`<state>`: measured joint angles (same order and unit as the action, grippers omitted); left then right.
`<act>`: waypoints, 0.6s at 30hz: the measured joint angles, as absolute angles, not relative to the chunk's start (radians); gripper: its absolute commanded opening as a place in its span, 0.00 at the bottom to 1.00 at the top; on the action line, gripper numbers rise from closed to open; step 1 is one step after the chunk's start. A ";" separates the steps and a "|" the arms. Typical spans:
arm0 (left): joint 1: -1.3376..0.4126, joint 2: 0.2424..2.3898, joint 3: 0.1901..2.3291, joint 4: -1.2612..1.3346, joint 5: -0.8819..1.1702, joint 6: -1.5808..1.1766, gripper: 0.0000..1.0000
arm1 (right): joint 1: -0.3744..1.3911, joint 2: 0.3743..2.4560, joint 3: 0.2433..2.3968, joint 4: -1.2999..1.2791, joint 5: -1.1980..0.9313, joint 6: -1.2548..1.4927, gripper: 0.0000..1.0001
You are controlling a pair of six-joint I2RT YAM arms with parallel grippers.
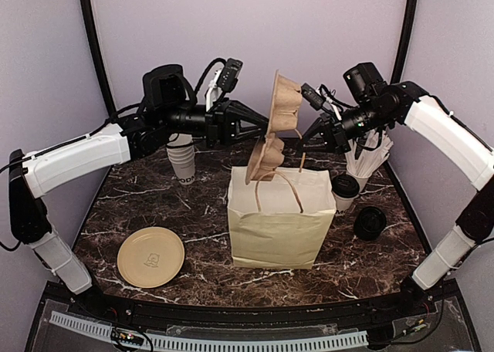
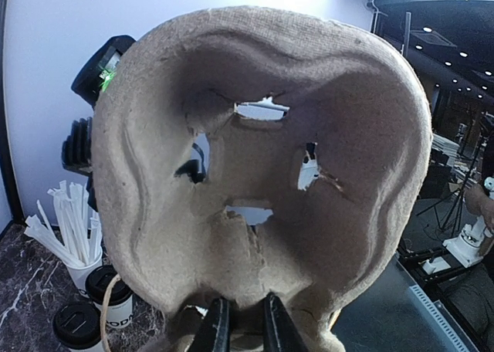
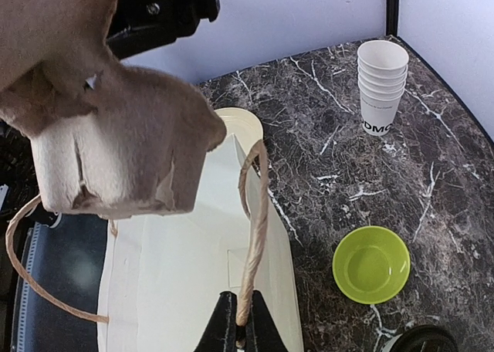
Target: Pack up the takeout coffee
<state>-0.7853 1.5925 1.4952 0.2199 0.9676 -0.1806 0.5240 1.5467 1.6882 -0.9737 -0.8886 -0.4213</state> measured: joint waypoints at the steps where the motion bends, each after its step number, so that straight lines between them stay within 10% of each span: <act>1: -0.789 1.599 1.495 0.224 0.972 -0.179 0.16 | 0.524 1.547 1.689 -0.974 -0.892 -0.421 0.02; 18: -0.849 1.640 1.495 0.034 0.959 0.001 0.16 | 0.527 1.547 1.689 -0.989 -0.947 -0.421 0.01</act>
